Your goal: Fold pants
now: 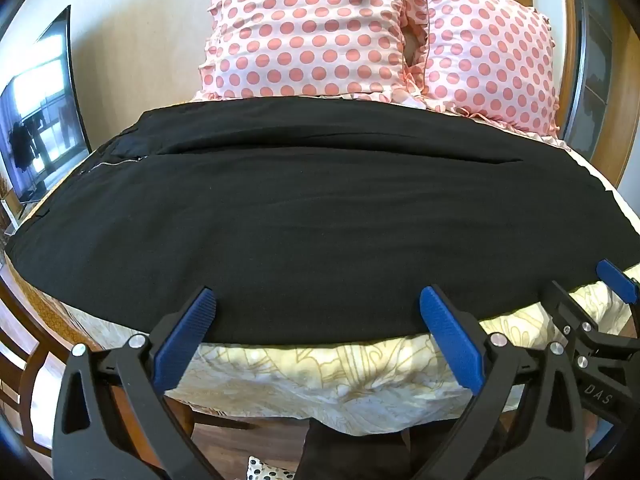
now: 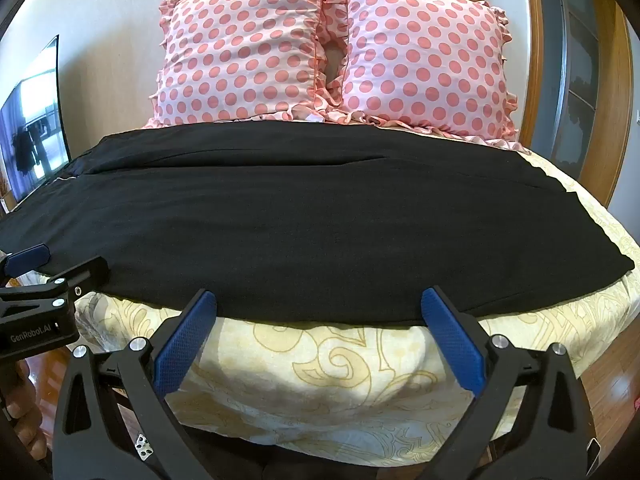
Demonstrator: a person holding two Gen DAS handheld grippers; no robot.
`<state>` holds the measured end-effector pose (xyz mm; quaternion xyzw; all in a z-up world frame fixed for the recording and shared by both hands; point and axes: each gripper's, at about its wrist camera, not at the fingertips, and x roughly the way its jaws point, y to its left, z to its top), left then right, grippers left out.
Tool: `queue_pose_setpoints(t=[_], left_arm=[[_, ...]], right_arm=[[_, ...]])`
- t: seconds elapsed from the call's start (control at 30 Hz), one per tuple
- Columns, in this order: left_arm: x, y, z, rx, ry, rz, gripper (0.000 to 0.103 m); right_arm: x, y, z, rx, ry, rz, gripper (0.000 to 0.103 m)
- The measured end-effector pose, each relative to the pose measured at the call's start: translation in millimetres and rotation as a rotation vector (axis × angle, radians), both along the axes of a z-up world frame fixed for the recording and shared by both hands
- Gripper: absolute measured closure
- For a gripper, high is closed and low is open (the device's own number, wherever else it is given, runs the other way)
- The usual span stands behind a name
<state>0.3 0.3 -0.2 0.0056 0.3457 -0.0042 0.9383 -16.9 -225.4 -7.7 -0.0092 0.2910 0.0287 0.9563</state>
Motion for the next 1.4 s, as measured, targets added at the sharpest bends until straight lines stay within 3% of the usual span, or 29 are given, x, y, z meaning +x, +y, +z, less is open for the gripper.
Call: queue_pose_setpoints(t=[1.4], left_arm=[[-0.3, -0.8, 0.1, 0.008, -0.005, 0.000, 0.002]], right_arm=[[-0.3, -0.2, -0.7, 0.001, -0.001, -0.001, 0.001]])
